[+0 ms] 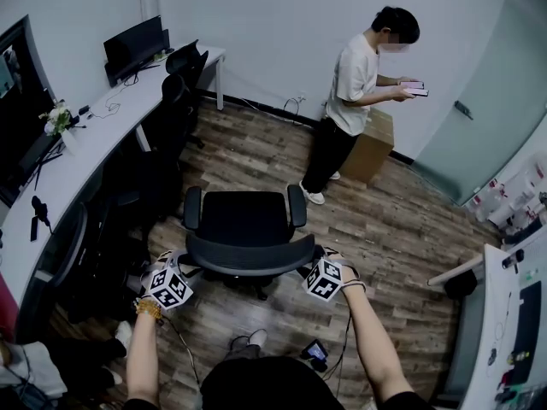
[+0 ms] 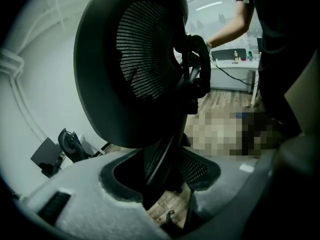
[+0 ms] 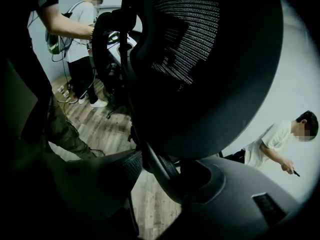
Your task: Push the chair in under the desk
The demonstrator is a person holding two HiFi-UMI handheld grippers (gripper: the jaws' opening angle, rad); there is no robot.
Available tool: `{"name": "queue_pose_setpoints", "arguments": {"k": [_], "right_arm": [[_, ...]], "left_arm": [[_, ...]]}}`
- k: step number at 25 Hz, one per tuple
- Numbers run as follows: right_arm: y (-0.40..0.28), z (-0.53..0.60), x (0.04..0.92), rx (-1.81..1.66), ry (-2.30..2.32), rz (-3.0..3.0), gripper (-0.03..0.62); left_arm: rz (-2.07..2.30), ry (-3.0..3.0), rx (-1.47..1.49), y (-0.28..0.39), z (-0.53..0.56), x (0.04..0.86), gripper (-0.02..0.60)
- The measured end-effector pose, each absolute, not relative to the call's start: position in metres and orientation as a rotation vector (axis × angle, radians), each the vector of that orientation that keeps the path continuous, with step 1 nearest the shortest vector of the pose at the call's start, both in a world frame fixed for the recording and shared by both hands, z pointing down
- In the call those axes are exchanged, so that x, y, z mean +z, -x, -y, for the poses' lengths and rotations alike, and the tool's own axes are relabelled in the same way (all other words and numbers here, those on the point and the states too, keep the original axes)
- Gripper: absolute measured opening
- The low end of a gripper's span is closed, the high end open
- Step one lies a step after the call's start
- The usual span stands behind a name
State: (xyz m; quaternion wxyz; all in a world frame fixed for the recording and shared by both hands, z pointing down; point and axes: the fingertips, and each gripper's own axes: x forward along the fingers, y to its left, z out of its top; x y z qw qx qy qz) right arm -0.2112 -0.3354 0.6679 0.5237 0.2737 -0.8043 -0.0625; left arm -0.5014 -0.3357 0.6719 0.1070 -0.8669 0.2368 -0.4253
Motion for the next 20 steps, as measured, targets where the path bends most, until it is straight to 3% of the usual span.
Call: {"name": "queue_pose_setpoints", "arguments": {"k": [20], "right_arm": [[0.16, 0.324, 0.667, -0.099, -0.694, 1.89, 0.24]], "left_arm": [[-0.57, 2.606, -1.354, 0.453, 0.335, 0.675, 0.206]]}}
